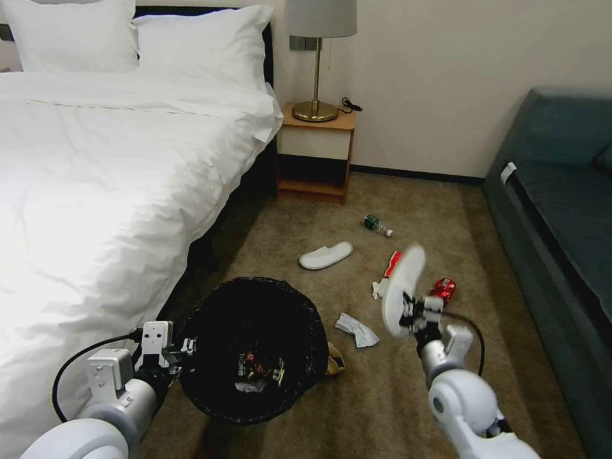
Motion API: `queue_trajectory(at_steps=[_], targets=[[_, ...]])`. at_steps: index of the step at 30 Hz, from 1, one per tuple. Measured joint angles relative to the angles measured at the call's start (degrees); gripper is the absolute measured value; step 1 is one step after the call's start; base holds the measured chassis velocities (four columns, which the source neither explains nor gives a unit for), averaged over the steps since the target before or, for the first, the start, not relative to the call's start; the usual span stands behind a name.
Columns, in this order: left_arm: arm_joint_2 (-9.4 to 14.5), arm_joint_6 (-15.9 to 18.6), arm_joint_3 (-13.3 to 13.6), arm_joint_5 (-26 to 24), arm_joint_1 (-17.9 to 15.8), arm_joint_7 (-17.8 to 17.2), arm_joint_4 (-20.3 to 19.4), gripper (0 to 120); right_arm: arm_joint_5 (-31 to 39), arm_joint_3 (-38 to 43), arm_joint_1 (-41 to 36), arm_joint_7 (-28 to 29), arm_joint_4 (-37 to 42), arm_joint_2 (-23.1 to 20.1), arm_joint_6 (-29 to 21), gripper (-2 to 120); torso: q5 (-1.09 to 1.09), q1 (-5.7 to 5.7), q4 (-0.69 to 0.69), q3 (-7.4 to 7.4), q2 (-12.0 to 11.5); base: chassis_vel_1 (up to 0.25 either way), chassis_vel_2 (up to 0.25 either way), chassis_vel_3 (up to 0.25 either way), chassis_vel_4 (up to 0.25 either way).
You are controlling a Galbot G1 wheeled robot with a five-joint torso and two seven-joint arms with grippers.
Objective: Pick up the trash bin, then pick up the garbage on the floor and place it into the trash bin.
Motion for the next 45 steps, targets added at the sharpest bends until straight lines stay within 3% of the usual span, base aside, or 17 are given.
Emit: queue_trajectory(at_steps=[4,5,8,11,20,31,45], targets=[[0.08,0.0,0.0,0.0,0.08,-0.04,0.0,2,1.61,-0.51,1.21,-1.15,2.85,-3.16,-0.74,0,0.0,0.0,0.0,0.0,0.0,0.0,0.0,0.0,0.0],[0.14,0.0,0.05,0.0,0.15,-0.09,0.0,2,3.53,-0.98,2.55,-3.0,5.97,-6.84,-1.43,0,-0.01,0.0,0.0,0.0,0.0,0.0,0.0,0.0,0.0],[0.2,0.0,0.13,-0.15,0.19,-0.11,0.0,2,4.77,-1.35,3.44,-4.52,7.73,-9.17,-1.66,0,-0.01,0.0,0.0,0.0,0.0,0.0,0.0,0.0,0.0],[0.73,0.0,0.33,-1.32,0.08,-0.82,0.0,2,8.73,-1.82,6.94,-10.61,11.27,-13.54,-1.16,0,0.0,0.0,-0.01,0.0,0.0,0.0,0.0,0.0,0.0],[0.78,0.0,1.65,-3.14,-0.95,-1.94,0.0,2,18.42,-5.34,14.24,-18.26,13.91,-16.86,2.36,0,-0.01,0.0,0.0,0.0,0.0,0.0,0.0,0.0,0.0],[1.49,0.0,3.9,-4.61,-1.66,-3.17,0.0,2,17.53,-13.62,12.54,-20.86,16.41,-22.82,3.12,0,-0.01,0.0,-0.01,0.0,0.0,0.0,0.0,0.0,0.0],[1.12,0.0,4.58,-4.36,-2.31,-3.29,0.0,2,12.0,-24.05,13.97,-18.14,16.39,-22.41,3.35,0,0.0,0.0,0.0,0.0,0.0,0.0,0.0,0.0,0.0]])
